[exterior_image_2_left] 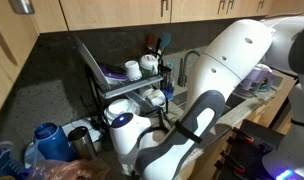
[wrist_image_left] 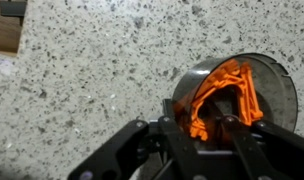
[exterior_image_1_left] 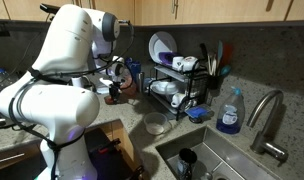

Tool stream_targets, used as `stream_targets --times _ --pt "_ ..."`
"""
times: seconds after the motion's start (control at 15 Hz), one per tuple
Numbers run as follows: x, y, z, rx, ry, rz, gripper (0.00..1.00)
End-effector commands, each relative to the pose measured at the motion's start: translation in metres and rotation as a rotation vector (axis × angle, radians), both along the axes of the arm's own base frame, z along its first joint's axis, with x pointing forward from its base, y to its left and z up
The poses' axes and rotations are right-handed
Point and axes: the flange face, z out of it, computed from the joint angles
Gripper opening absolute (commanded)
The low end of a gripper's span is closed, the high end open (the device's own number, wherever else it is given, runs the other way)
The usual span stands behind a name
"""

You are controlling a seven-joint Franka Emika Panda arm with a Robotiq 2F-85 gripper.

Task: Get the black bowl and put it on top of the white bowl on the lower level of the plate dryer

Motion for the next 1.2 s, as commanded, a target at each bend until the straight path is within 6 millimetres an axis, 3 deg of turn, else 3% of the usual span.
stream_targets --times 0.0,0.47,0.8,0.87,0.93,1.13 --pt "-0.005 -0.026 0.012 -0.005 0.004 -0.066 0.10" --pt "-0.001 -0.057 0.009 -0.018 0.025 -0.127 0.10" --pt "-0.003 -0.064 -0.002 -0.016 0.062 -0.149 0.10" --pt "-0.004 -0.065 -0.002 -0.016 0.065 -0.156 0.27" --pt "-0.005 -0.065 -0.002 -0.015 0.066 -0.161 0.55" --pt "-0.007 -0.068 0.003 -0.016 0.061 -0.179 0.68"
